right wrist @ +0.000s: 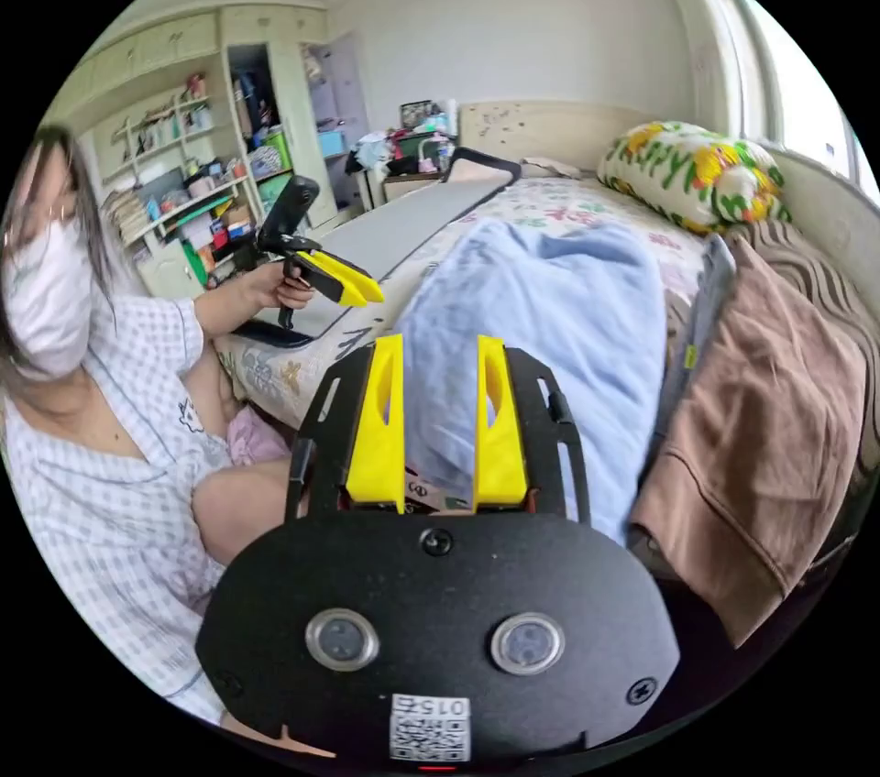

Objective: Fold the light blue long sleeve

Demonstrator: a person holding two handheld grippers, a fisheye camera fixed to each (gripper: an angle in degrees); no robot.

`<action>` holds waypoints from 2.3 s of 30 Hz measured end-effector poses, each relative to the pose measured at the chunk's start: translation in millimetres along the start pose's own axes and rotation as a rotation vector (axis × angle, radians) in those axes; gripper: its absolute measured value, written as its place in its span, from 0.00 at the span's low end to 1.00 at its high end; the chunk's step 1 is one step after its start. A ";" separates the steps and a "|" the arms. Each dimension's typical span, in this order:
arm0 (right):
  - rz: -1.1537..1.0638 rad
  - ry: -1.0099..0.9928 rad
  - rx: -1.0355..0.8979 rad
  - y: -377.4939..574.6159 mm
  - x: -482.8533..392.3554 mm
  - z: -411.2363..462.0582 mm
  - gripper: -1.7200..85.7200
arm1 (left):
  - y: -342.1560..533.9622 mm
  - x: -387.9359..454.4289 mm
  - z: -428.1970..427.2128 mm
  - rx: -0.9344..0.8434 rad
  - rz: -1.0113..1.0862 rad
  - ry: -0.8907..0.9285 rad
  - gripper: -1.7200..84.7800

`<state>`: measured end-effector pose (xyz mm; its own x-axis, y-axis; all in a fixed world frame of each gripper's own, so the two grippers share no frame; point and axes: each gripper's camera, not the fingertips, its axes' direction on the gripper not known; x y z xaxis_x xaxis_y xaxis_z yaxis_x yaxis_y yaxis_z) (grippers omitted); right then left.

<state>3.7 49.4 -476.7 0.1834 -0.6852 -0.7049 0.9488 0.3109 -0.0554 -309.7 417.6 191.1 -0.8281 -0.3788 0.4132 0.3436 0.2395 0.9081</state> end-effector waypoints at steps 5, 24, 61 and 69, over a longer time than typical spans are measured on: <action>-0.194 0.004 -0.151 -7.2 -67.0 54.2 0.18 | 52.7 9.9 10.7 0.079 -0.078 -0.001 0.12; 0.367 -0.005 0.599 80.2 51.0 -168.7 0.02 | 60.7 71.6 86.6 0.254 -0.129 -0.039 0.12; 0.399 -0.461 0.830 24.3 -48.0 -154.1 0.02 | 396.9 149.0 -600.7 1.354 -0.056 -0.185 0.01; 0.528 -0.109 0.580 -78.8 -39.0 8.7 0.02 | 366.1 -26.6 -630.3 1.008 -0.567 -0.392 0.01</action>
<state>-75.9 45.8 -438.7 0.6427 -0.6124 -0.4603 0.7063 0.2409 0.6657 117.2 -48.1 555.5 -0.8866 -0.4007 -0.2309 -0.4624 0.7800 0.4217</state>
